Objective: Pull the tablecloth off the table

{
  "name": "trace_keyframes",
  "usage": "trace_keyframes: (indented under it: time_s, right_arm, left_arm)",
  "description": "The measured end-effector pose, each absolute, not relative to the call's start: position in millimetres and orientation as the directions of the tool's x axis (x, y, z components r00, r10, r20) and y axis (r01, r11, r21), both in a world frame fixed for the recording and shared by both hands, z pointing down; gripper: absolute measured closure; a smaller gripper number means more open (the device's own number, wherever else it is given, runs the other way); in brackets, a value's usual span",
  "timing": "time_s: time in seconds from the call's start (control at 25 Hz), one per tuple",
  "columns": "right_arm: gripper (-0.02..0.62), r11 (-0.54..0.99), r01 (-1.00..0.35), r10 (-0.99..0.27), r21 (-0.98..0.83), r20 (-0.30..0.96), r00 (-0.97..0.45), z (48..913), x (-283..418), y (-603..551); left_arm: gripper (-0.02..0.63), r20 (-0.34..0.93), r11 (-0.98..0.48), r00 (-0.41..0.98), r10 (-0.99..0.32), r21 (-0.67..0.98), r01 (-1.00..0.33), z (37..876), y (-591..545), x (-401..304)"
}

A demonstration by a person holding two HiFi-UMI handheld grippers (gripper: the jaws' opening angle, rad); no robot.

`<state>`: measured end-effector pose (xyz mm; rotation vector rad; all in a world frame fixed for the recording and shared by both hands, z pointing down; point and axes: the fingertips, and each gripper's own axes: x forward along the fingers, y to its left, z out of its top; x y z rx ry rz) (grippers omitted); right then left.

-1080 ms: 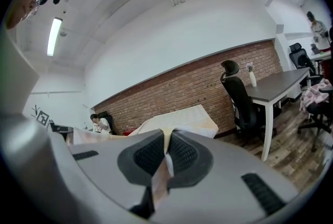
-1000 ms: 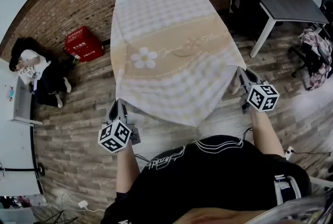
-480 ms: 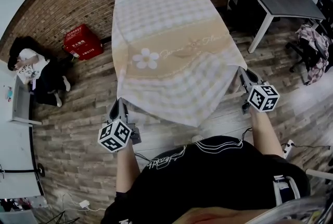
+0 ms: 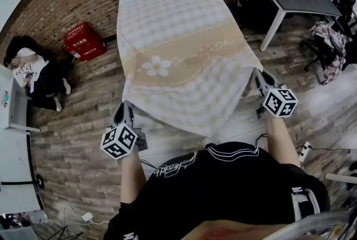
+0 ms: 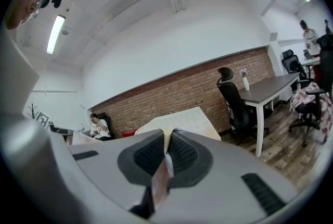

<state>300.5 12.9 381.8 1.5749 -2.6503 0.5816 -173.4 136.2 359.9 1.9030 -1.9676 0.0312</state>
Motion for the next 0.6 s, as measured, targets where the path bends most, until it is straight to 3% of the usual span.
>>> trace_keyframes:
  time_s: [0.6]
  right_arm:
    - [0.597,0.394,-0.86,-0.862,-0.325,0.195,-0.468,390.6,300.5,92.8]
  left_arm:
    - [0.6,0.287,0.055,0.024,-0.958,0.264,-0.963,359.7,206.9,-182.2]
